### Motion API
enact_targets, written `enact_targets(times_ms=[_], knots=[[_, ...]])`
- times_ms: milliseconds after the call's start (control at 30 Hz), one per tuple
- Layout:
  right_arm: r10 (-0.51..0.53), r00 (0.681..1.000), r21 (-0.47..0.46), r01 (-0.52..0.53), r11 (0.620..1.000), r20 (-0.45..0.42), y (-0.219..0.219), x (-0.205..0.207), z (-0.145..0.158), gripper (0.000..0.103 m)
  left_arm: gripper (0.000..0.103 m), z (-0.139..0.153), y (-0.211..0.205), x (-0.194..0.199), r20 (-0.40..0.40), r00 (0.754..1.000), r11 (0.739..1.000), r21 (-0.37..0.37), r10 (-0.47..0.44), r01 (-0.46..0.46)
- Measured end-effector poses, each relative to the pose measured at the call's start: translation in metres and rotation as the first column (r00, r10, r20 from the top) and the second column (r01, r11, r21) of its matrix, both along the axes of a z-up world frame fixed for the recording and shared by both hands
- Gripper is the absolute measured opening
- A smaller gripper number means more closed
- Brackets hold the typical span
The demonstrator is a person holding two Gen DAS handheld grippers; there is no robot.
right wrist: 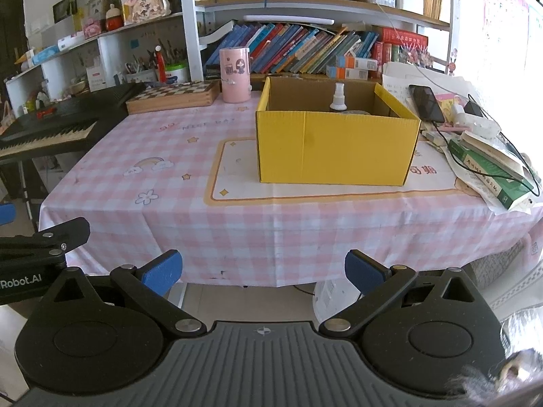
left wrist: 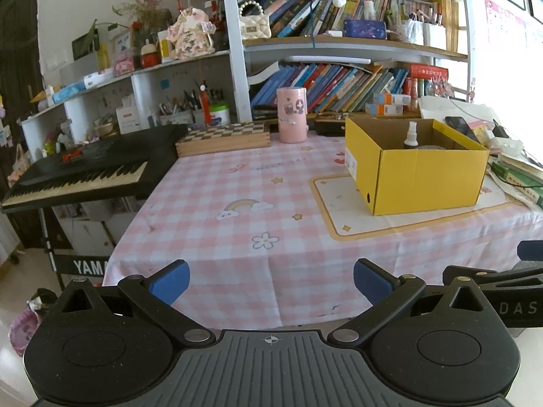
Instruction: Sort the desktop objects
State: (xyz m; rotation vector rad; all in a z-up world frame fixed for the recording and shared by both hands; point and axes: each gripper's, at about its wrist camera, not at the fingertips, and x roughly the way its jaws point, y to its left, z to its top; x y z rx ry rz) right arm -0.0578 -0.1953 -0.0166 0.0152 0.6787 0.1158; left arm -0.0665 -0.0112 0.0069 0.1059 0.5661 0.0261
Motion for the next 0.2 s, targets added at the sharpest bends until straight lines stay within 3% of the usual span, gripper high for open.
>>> enact_targets(times_ms=[200], knots=[[-0.002,1.0,0.002,0.002,1.0,-0.012,0.0001,0.0027,-0.0015,0.103,0.103,-0.0001,-0.0004,0.0007,0.003,1.0,1.0,-0.001,-0.005,0.005]])
